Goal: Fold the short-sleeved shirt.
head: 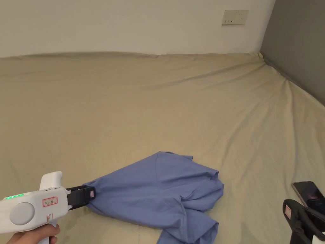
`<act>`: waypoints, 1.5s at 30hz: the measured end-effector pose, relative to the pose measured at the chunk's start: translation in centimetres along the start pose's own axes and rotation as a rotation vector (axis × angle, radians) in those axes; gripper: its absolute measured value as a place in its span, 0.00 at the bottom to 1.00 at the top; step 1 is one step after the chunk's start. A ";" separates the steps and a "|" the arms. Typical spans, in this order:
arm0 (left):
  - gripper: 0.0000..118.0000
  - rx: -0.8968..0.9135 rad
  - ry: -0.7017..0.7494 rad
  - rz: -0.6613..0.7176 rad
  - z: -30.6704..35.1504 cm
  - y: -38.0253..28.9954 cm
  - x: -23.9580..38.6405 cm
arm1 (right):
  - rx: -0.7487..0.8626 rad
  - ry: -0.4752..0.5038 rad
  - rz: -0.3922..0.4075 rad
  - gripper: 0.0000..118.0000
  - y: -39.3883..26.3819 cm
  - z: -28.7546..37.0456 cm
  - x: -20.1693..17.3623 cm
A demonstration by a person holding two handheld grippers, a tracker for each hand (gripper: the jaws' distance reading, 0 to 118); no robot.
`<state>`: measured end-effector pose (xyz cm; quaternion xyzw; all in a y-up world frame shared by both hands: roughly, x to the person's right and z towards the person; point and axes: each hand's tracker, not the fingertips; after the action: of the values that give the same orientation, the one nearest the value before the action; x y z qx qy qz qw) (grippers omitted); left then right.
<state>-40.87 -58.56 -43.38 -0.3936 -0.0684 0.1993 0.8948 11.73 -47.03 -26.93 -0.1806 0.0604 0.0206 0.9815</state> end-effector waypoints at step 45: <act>0.00 0.312 0.023 -0.256 31.1 -10.7 5.3 | -0.513 0.284 -0.636 0.00 -12.2 -9.2 -10.7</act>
<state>-41.50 -41.80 -14.56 -0.2404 -0.0758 0.0876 0.9637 0.83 -61.87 -29.83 -0.4293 0.1293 -0.2937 0.8443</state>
